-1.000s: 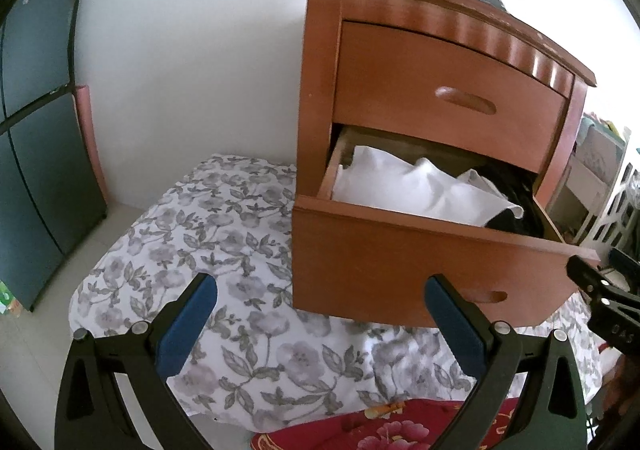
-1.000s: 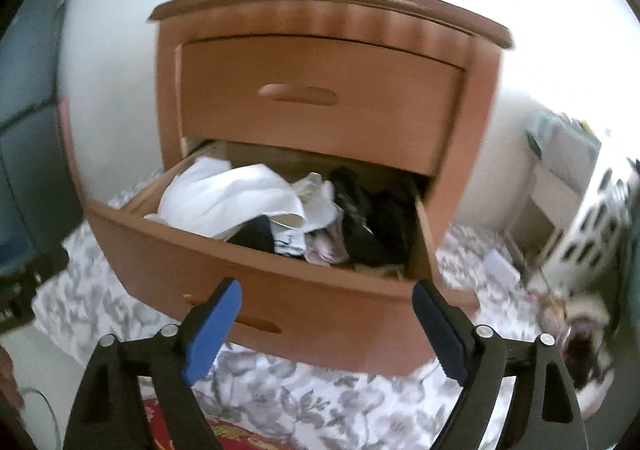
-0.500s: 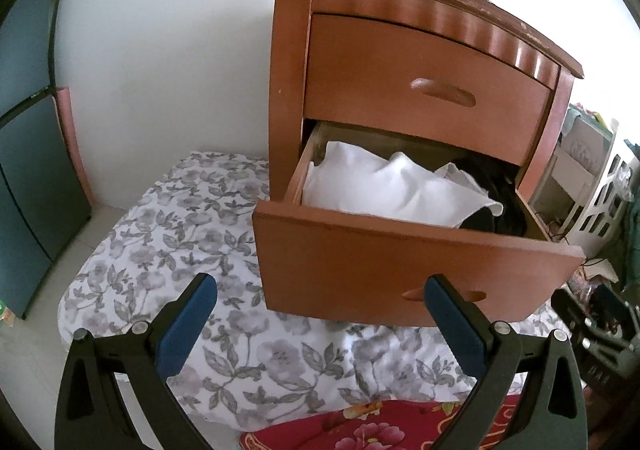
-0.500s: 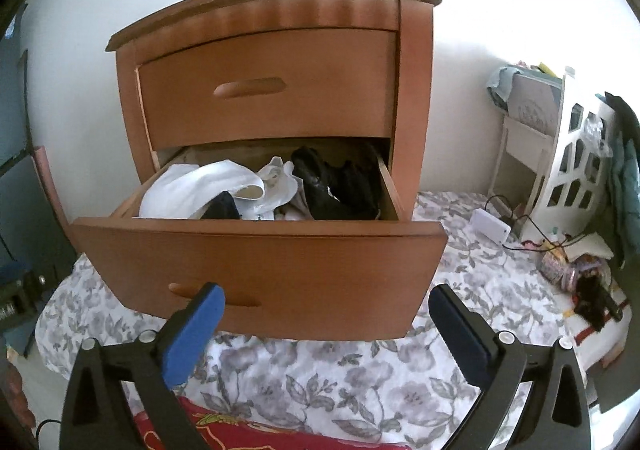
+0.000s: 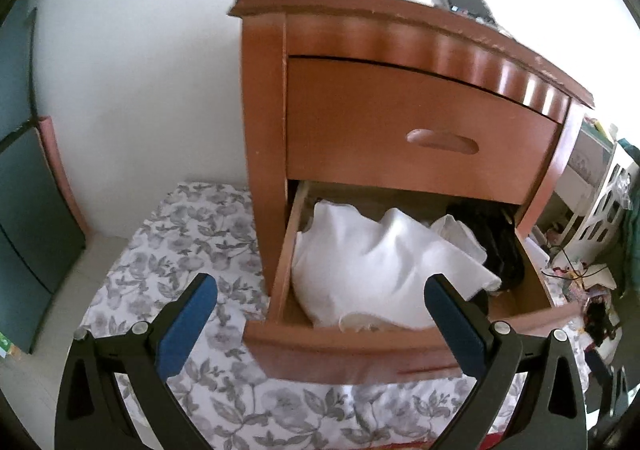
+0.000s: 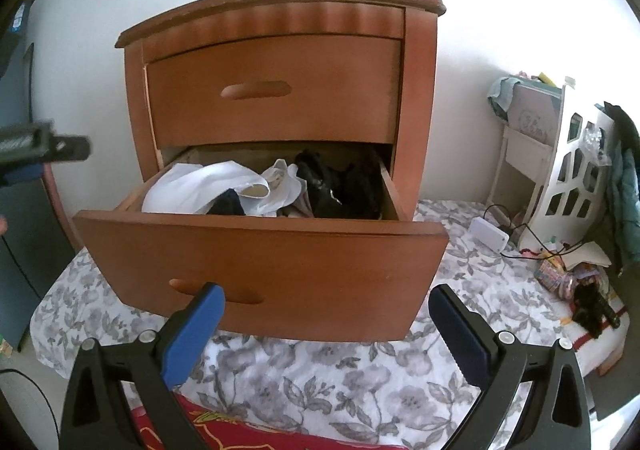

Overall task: Take underwear out of drawer
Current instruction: 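Reach the left tool into the drawer and grasp the white cloth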

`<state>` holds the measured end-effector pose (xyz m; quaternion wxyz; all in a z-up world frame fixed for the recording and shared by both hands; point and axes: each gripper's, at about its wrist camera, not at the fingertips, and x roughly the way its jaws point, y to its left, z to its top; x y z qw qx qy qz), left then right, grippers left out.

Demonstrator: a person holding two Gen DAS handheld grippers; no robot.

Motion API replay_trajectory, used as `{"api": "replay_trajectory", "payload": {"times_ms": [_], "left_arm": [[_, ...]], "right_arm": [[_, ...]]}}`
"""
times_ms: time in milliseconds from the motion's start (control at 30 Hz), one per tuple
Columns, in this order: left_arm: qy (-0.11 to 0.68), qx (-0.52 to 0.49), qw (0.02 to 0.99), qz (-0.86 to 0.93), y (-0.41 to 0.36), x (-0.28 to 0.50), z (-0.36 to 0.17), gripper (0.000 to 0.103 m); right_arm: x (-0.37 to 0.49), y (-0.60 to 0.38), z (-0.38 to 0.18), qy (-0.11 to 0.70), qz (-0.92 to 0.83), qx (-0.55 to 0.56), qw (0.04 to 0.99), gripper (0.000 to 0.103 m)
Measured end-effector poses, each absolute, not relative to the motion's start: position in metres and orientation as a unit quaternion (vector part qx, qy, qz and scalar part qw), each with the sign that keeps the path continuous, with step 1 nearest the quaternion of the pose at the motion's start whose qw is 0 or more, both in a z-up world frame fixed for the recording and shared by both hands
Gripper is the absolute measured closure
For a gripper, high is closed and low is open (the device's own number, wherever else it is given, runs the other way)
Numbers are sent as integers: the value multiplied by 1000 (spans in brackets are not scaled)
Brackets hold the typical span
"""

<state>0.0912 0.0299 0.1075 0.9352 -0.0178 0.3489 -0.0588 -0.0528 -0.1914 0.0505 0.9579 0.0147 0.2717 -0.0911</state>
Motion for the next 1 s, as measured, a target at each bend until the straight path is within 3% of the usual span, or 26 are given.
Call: {"api": "replay_trajectory", "payload": {"times_ms": [467,1000], "left_arm": [[540,-36,839,-51,1,194,61,0],[623,-100,776,-15,-12,236,20,0]], "right_arm": [[-33,-226,48,291,-134,51,946,0],[-35,-228,45,286,-124,61,948,0]]}}
